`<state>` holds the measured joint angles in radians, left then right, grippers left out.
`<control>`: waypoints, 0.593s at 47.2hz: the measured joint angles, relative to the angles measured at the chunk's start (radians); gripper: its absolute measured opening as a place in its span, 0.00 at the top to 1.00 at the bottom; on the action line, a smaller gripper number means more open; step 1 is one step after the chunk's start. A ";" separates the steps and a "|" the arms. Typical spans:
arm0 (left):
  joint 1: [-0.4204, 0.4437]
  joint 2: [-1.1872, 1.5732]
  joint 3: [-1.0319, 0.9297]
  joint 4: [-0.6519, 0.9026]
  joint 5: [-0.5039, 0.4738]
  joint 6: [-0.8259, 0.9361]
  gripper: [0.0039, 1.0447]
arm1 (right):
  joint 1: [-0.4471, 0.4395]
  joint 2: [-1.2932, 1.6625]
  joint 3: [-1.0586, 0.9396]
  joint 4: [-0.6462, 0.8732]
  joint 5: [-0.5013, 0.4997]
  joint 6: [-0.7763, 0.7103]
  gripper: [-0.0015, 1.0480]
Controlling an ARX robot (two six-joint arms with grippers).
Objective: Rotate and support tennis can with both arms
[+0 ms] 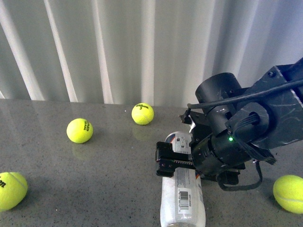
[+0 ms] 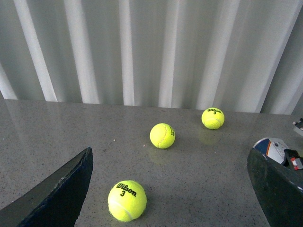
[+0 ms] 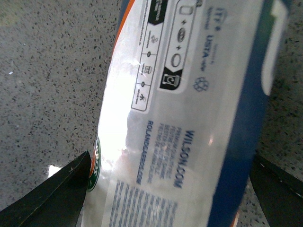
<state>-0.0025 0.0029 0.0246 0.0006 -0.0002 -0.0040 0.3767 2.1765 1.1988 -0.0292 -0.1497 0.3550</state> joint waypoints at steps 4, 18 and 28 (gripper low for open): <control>0.000 0.000 0.000 0.000 0.000 0.000 0.06 | 0.010 0.035 0.025 -0.030 0.016 -0.044 0.07; 0.000 0.000 0.000 0.000 0.000 0.000 0.06 | 0.010 0.024 0.012 -0.010 0.042 -0.366 0.44; 0.000 0.000 0.000 0.000 0.000 0.000 0.06 | 0.002 -0.106 -0.076 0.105 -0.005 -1.020 0.64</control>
<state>-0.0025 0.0032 0.0246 0.0006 -0.0006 -0.0044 0.3790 2.0705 1.1229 0.0753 -0.1547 -0.6647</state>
